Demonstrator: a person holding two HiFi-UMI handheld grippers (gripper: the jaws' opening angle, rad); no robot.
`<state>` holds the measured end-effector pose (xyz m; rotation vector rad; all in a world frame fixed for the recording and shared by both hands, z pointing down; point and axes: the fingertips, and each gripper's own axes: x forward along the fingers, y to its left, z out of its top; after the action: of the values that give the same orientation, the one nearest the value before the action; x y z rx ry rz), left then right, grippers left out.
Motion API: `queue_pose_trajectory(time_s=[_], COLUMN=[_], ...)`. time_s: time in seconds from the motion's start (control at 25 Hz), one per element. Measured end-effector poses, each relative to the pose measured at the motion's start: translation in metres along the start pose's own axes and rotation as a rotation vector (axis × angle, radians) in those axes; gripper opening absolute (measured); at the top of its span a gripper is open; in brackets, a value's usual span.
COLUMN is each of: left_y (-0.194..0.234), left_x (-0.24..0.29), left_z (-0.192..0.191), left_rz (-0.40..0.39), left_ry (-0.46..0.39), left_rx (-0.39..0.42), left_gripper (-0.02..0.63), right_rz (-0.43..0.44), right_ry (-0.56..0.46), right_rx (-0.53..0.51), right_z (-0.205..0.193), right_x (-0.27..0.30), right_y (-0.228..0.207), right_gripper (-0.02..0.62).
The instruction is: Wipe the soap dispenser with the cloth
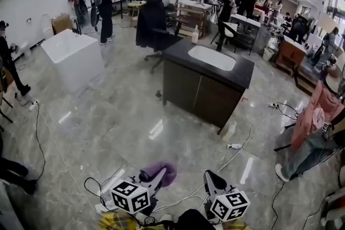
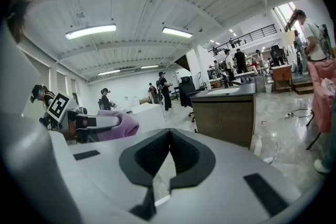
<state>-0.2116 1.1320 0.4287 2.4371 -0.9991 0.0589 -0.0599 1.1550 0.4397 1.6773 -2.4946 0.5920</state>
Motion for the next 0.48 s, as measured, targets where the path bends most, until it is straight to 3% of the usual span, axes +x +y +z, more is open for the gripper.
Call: queue_pose_trajectory(time_s=[0.16, 0.48], left_y=[0.009, 0.022], left_x=[0.015, 0.080], left_z=[0.003, 0.027], left_rz=[-0.002, 0.042], left_ry=[0.014, 0.021], left_rx=[0.001, 0.060], left_gripper=[0.058, 0.058], right_rz=[-0.001, 0.052], right_ry=[0.000, -0.018], right_rx=[-0.005, 0.001], right_z=[0.008, 0.042], right_x=[0.016, 0.071], right_y=[-0.007, -0.061], right_gripper=[0.005, 0.005])
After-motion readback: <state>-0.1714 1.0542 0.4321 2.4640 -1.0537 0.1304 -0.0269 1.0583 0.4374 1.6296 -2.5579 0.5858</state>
